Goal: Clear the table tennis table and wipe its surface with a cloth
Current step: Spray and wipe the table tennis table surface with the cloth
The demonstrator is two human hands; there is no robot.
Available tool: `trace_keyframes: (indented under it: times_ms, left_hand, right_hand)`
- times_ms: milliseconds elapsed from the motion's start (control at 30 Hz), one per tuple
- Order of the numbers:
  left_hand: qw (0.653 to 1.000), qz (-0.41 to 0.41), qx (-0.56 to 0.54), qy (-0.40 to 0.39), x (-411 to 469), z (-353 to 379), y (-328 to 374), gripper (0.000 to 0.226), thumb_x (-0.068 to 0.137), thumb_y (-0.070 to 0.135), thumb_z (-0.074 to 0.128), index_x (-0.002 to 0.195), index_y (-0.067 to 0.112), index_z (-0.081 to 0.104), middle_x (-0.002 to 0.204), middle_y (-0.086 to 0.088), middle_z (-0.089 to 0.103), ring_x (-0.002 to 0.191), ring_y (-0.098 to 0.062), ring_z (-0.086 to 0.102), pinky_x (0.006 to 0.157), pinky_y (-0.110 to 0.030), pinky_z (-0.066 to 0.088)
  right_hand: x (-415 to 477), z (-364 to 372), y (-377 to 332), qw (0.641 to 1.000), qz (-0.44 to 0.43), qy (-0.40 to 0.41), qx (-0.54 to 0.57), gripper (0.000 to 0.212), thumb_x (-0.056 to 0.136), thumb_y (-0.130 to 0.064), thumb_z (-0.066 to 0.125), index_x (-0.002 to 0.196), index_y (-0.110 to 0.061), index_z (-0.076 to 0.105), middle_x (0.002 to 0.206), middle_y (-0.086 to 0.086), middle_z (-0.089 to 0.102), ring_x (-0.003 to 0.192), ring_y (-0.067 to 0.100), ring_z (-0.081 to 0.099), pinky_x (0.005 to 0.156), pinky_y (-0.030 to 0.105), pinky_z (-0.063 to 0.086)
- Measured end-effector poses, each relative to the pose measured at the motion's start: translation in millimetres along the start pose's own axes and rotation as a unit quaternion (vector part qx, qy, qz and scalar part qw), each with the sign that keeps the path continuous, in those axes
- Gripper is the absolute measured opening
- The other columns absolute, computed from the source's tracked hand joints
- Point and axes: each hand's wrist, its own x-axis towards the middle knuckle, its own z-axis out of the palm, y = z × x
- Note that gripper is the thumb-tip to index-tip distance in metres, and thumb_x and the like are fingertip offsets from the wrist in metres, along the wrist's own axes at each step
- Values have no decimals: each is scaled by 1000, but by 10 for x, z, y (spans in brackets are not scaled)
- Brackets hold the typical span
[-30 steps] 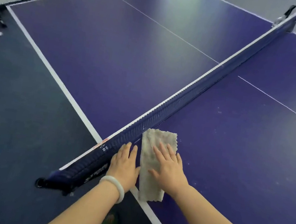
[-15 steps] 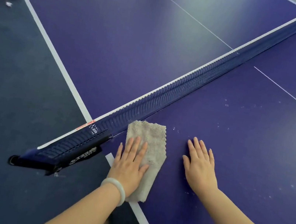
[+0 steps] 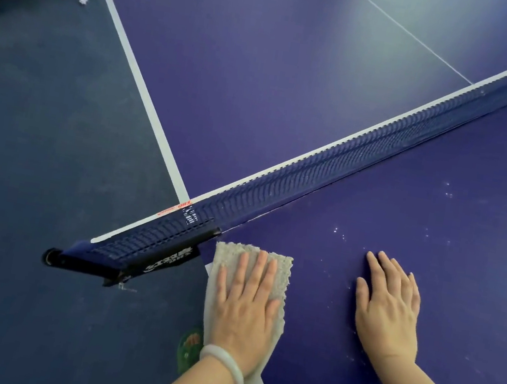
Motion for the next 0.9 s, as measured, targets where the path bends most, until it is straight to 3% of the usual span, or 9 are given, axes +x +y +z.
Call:
trace_keyframes:
  times_ms: [200,300,400,500,700,900]
  left_hand:
    - [998,52,29,-16,331,-23,-220,59,103,44,9,158,24,5,166,4,1,152,-28,-8,119,-58,11]
    - [990,114,80,-19,718,-138,-329,59,103,45,7,155,29,-15,163,10,-20,148,-26,-24,120,-58,-4]
    - [993,103,52,-28,946,-239,-380,59,103,45,8,152,33,-23,159,14,-29,147,-21,-28,121,-54,-5]
    - [993,104,50,-17,865,-200,-460,59,104,44,10,154,31,-20,161,12,-24,148,-21,-25,122,-51,-1]
    - [965,240,101,-31,633,-187,-852,60,104,41,17,158,23,-3,165,3,-10,151,-25,-13,123,-49,9]
    - [952,283,107,-39,615,-170,-974,60,103,36,22,158,21,4,166,1,-1,152,-28,-5,122,-50,12]
  right_hand:
    - [18,26,4,1000,2,3,-9,60,98,-45,22,146,-18,43,152,2,41,144,21,28,122,42,11]
    - [14,41,-1,1000,3,8,-8,60,98,-45,22,146,-18,43,152,1,41,144,20,27,122,42,10]
    - [17,46,6,1000,2,13,-10,60,98,-45,21,147,-18,42,152,1,39,144,19,25,123,40,8]
    - [12,51,8,1000,3,14,-10,60,98,-45,21,147,-18,42,153,0,39,145,19,24,123,39,7]
    - [5,40,10,1000,1,9,2,61,98,-46,20,148,-19,40,153,0,37,146,19,22,123,40,8]
    - [9,43,0,1000,4,14,10,61,97,-47,22,147,-19,41,153,1,37,145,19,22,123,40,8]
